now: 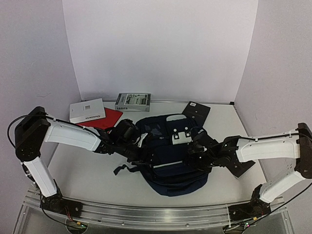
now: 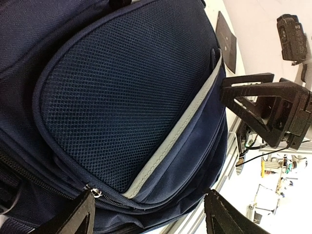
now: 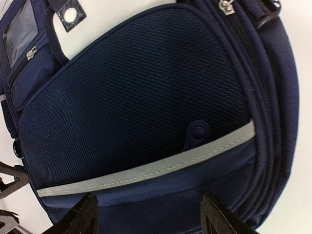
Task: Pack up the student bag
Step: Adjust the student bag at the center of the board.
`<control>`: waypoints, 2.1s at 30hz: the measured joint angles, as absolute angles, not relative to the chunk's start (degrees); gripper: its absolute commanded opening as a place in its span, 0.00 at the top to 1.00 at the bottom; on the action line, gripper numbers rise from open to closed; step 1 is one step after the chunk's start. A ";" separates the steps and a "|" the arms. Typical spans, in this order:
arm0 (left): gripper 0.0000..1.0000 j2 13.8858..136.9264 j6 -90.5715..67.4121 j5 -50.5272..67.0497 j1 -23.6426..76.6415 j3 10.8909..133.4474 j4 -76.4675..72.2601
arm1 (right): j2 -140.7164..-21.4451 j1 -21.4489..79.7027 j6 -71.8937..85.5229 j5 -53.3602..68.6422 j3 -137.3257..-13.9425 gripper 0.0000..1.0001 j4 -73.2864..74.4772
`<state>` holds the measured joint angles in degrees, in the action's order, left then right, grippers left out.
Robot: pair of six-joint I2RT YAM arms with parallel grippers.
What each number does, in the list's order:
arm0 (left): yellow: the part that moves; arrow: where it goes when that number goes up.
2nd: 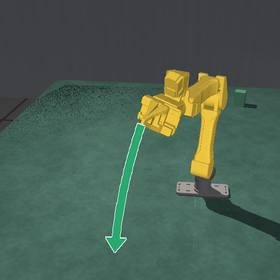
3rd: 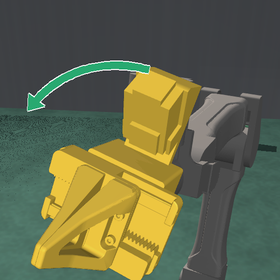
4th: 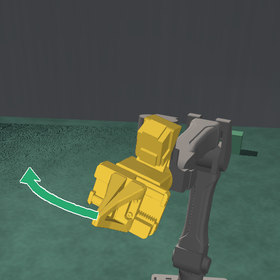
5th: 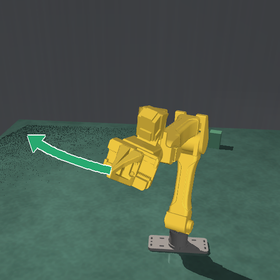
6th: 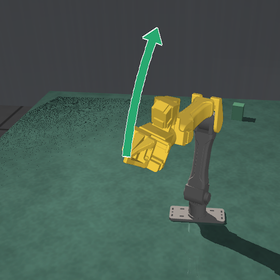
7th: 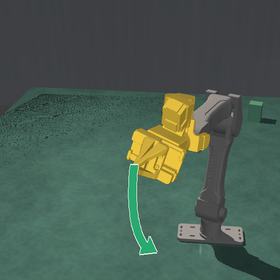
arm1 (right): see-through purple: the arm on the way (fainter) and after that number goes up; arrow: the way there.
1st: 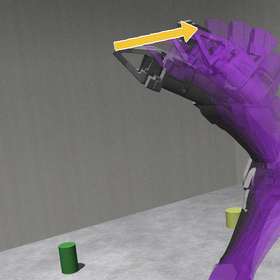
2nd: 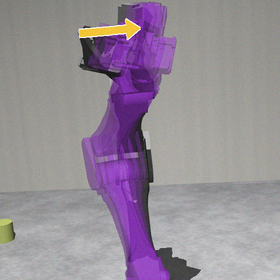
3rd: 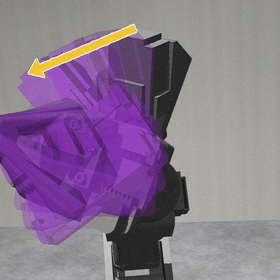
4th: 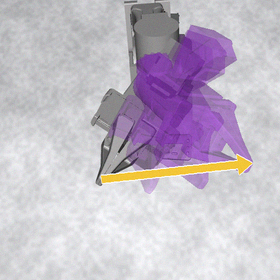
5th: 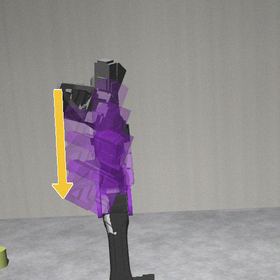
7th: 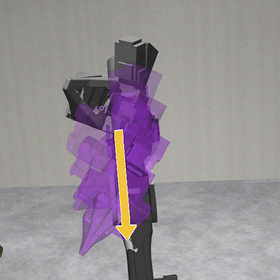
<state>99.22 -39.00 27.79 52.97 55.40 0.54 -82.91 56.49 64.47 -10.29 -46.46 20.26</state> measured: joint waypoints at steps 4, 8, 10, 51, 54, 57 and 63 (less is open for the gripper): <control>0.18 95.91 -36.49 23.97 52.65 55.38 4.10 | -78.39 54.51 65.26 -12.37 -45.70 0.30 24.53; 0.18 93.63 -34.11 21.32 50.41 56.08 8.26 | -71.81 50.07 65.97 -13.09 -42.21 0.39 27.48; 0.18 93.67 -33.51 20.41 47.91 56.94 9.98 | -70.09 48.14 66.17 -13.24 -41.01 0.43 28.58; 0.61 99.27 -41.72 4.03 40.58 54.57 6.62 | -99.70 32.28 40.85 -1.30 -56.11 0.67 6.20; 0.44 96.17 -41.37 4.69 40.73 53.40 9.34 | -99.01 31.46 40.56 -1.28 -56.41 0.49 6.66; 0.33 92.65 -39.55 4.36 40.95 53.39 11.58 | -95.43 30.97 41.53 -0.30 -54.89 0.41 8.06; 0.27 85.72 -34.42 4.38 40.97 53.39 12.37 | -85.21 32.05 45.29 4.12 -50.04 0.43 9.17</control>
